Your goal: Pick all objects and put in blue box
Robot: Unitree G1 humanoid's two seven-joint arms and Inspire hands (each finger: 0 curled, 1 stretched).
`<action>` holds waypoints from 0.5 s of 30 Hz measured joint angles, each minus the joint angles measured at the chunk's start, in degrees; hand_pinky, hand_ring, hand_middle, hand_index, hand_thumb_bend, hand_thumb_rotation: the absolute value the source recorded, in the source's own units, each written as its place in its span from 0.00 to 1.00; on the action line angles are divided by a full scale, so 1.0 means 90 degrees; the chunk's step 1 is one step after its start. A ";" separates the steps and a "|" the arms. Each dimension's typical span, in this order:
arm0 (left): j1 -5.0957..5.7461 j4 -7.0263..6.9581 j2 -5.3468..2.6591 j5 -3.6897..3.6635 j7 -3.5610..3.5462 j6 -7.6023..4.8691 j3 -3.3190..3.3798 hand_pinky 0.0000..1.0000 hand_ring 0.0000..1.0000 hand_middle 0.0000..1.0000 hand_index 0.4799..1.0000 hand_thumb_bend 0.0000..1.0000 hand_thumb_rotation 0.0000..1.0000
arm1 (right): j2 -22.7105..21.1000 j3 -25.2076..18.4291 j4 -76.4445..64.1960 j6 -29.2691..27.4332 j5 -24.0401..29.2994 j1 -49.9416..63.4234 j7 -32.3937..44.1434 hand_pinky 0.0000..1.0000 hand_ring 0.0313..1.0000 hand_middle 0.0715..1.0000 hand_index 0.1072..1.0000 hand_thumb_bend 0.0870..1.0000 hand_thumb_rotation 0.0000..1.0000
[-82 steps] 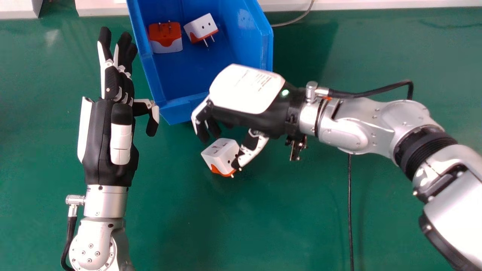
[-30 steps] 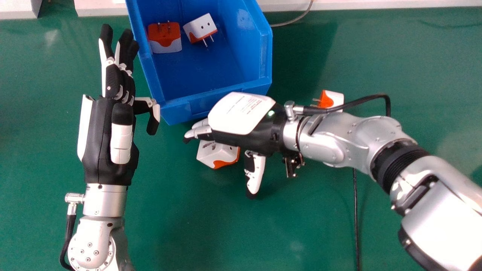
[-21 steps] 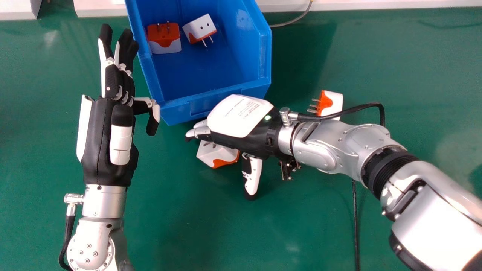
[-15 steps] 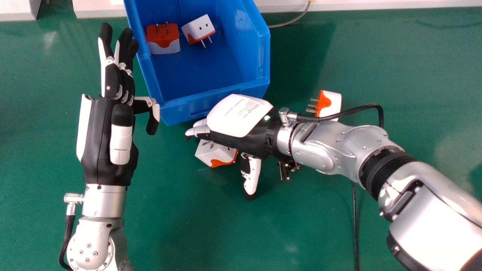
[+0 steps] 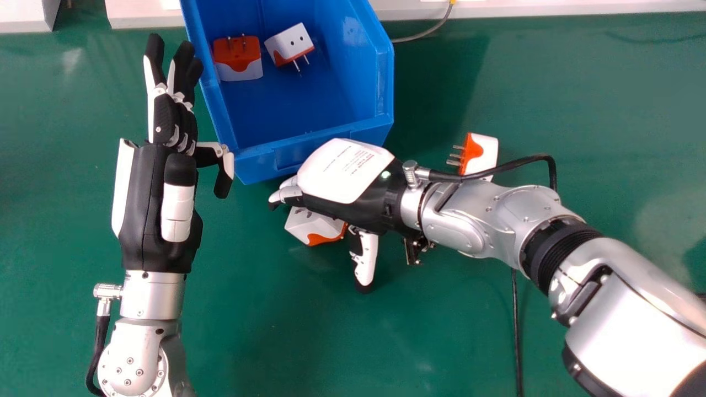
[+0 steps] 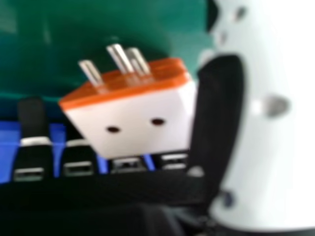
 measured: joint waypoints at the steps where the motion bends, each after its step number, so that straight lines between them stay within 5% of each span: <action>1: 0.0000 0.0000 0.0000 0.0000 0.0001 0.0000 0.0000 0.00 1.00 1.00 0.81 1.00 0.96 | -0.0020 0.0020 0.0008 -0.0064 -0.0017 0.0029 -0.0172 0.61 0.69 0.72 0.68 0.84 0.10; 15: -0.0001 0.0001 0.0001 0.0003 0.0009 0.0005 -0.0001 0.00 1.00 1.00 0.81 1.00 0.96 | -0.0087 0.0221 0.0060 -0.0326 -0.0256 0.0078 -0.0882 0.44 0.47 0.52 0.51 0.57 0.03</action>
